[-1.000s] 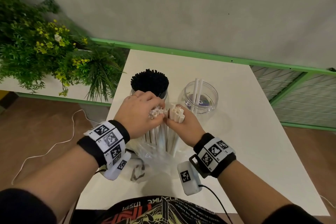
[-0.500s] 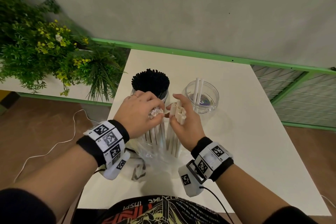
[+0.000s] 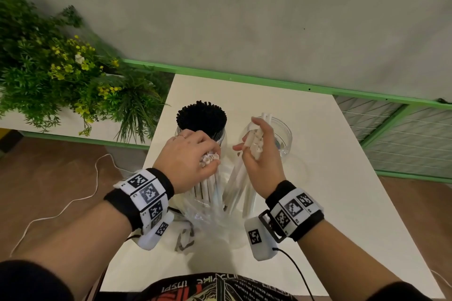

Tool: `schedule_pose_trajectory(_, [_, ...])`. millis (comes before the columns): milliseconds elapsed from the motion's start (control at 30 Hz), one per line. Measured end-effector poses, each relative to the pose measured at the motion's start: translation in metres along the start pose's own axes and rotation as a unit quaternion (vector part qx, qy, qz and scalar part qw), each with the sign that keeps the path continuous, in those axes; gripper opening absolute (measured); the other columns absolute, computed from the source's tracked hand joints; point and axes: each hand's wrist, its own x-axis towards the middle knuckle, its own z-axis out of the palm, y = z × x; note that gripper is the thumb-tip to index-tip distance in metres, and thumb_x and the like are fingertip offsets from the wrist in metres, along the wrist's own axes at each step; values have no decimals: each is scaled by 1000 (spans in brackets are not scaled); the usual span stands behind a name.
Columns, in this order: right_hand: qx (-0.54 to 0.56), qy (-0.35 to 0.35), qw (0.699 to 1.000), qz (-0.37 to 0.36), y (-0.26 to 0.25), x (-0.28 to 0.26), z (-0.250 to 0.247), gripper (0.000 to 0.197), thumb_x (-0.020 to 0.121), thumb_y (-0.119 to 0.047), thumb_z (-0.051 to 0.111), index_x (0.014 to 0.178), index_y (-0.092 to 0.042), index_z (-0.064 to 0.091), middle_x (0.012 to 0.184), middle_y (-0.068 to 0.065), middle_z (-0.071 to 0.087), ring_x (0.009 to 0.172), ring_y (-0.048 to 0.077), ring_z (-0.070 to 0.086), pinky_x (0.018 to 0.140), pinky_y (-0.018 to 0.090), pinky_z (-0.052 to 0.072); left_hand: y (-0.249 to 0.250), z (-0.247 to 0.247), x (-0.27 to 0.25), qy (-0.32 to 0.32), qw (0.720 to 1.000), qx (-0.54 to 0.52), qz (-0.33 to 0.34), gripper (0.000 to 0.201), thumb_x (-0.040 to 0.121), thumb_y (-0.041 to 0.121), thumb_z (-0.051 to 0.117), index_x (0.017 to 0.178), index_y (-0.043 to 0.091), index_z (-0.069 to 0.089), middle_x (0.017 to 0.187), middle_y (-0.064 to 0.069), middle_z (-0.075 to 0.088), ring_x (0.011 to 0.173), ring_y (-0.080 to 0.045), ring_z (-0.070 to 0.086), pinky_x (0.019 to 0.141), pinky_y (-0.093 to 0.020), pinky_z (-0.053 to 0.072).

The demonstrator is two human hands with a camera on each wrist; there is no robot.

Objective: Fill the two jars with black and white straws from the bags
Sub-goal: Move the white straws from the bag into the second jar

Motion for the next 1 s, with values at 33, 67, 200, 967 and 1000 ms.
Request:
schedule_pose_trajectory(33, [8,6,1000,2,-4,4,-4,53,92,5,46,126,-34,34,106,5,55,88,0,66,77,4,41,0,0,1,-4,1000,-1,2,37,81,58,35,98,37,60,103,16,53,99,-12,45,83,-37,45])
schedule_pose_trajectory(67, [12,17,1000,5,-8,8,-9,50,92,5,46,125,-30,35,104,5,55,87,2,67,74,4,41,-1,0,2,-10,1000,-1,3,38,81,58,34,99,37,60,103,16,53,100,-12,45,84,-38,45])
schedule_pose_trajectory(200, [62,87,994,3,-28,32,-34,39,90,9,43,114,-22,41,97,5,53,85,16,71,75,22,52,-2,0,7,-23,1000,6,4,41,81,60,32,101,38,59,105,15,53,100,-13,45,85,-38,44])
schedule_pose_trajectory(967, [-16,138,986,-88,-3,105,-80,40,90,0,44,108,-35,39,111,14,53,91,14,67,85,34,52,1,-1,5,-9,1000,11,-11,35,82,59,38,97,37,62,99,15,55,98,-13,48,81,-39,46])
schedule_pose_trajectory(1000, [-14,133,987,-85,5,102,-79,40,91,0,44,108,-36,38,111,17,56,91,10,67,84,28,51,1,-1,5,-5,1000,10,-10,35,82,58,38,97,37,62,99,15,55,97,-13,48,81,-39,46])
